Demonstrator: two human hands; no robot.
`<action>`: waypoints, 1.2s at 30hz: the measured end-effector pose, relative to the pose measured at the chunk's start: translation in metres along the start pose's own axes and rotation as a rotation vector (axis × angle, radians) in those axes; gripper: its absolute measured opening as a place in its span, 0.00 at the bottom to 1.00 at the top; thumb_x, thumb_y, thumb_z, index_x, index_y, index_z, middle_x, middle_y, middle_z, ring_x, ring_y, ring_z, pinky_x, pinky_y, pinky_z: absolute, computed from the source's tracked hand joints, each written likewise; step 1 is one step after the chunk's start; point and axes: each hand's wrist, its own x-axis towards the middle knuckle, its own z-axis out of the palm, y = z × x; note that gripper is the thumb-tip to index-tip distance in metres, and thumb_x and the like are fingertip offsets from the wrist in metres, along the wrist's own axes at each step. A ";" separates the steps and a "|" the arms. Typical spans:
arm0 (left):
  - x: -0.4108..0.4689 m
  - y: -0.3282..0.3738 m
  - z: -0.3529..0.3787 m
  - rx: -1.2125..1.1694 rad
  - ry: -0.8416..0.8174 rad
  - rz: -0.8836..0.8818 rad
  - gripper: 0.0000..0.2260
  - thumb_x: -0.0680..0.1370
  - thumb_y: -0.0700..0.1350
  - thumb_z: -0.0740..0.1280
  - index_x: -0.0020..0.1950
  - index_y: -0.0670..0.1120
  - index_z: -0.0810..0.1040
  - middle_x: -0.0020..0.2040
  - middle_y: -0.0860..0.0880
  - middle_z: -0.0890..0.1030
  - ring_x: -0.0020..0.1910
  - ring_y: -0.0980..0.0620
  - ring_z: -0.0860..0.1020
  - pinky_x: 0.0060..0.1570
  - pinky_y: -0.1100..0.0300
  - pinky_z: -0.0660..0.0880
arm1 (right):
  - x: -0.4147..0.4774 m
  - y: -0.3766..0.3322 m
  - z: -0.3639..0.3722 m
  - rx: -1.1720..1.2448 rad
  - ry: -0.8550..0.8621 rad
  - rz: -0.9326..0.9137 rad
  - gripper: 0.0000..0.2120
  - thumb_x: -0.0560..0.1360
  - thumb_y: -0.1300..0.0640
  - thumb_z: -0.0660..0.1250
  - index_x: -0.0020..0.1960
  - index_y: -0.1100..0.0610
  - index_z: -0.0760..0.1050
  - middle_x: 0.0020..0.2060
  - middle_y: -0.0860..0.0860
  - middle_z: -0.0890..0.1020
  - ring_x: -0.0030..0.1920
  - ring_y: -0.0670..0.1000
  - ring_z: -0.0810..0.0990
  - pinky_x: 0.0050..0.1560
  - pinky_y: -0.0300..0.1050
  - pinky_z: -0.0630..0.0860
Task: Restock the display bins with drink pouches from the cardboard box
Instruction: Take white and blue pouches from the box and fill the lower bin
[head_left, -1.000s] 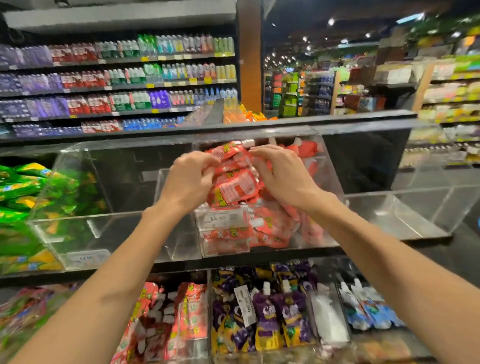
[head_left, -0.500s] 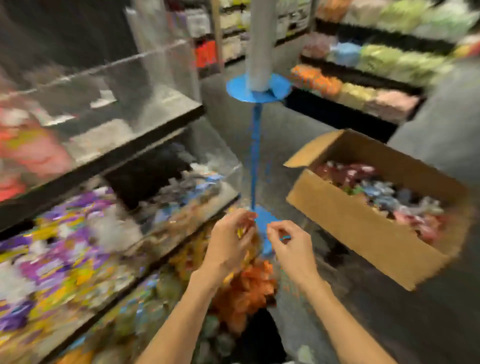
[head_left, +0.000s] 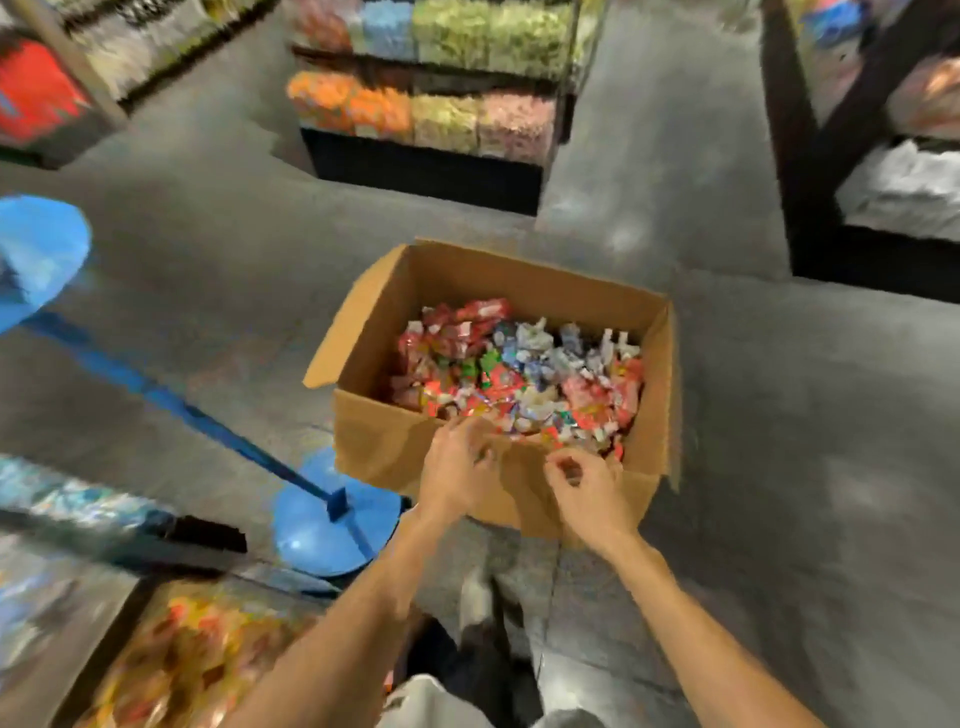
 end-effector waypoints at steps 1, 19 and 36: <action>0.021 -0.003 0.003 0.017 0.001 -0.002 0.12 0.74 0.37 0.68 0.57 0.43 0.81 0.53 0.44 0.80 0.56 0.42 0.78 0.52 0.58 0.70 | 0.015 -0.001 -0.003 -0.017 0.024 0.009 0.04 0.79 0.57 0.67 0.49 0.52 0.81 0.44 0.49 0.83 0.45 0.49 0.80 0.48 0.43 0.75; 0.300 -0.062 0.132 -0.019 -0.334 -0.268 0.30 0.79 0.53 0.69 0.75 0.40 0.65 0.71 0.40 0.70 0.71 0.41 0.68 0.65 0.51 0.67 | 0.259 0.081 0.041 -0.190 -0.128 0.566 0.28 0.79 0.51 0.68 0.76 0.52 0.63 0.69 0.54 0.73 0.67 0.57 0.73 0.64 0.50 0.72; 0.312 -0.053 0.182 0.570 -0.485 0.171 0.26 0.78 0.58 0.65 0.74 0.57 0.61 0.63 0.38 0.65 0.62 0.37 0.66 0.50 0.42 0.74 | 0.285 0.122 0.044 -0.457 0.046 0.423 0.27 0.76 0.60 0.69 0.73 0.57 0.66 0.67 0.56 0.71 0.62 0.62 0.75 0.57 0.58 0.74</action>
